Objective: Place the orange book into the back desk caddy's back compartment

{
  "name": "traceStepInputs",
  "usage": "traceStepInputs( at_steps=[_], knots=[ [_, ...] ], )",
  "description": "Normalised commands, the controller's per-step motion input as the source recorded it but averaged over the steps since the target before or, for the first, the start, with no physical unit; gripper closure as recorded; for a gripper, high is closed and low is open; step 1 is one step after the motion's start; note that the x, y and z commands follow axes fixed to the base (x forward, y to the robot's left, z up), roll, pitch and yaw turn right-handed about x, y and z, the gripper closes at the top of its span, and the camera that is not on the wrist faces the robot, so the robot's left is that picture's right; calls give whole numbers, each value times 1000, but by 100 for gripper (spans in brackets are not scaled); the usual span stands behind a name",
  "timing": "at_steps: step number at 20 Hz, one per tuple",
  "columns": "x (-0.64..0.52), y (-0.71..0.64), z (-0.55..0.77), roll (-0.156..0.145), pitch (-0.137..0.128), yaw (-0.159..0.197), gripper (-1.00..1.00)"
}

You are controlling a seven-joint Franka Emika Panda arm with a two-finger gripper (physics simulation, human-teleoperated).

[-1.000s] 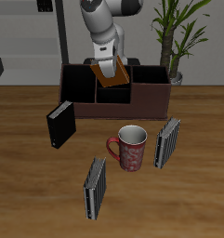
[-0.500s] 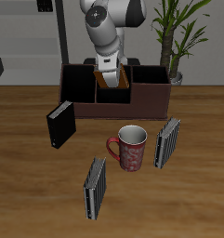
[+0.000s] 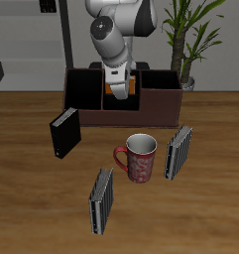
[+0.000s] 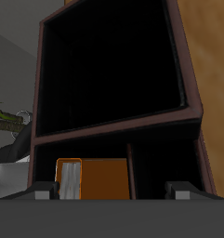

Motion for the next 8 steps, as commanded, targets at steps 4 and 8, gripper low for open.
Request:
traceStepInputs(
  at_steps=[4,8],
  knots=[
    [78,60,-55,23,9,-26,-100],
    [71,14,262,41,-66,-87,-100]
  ],
)
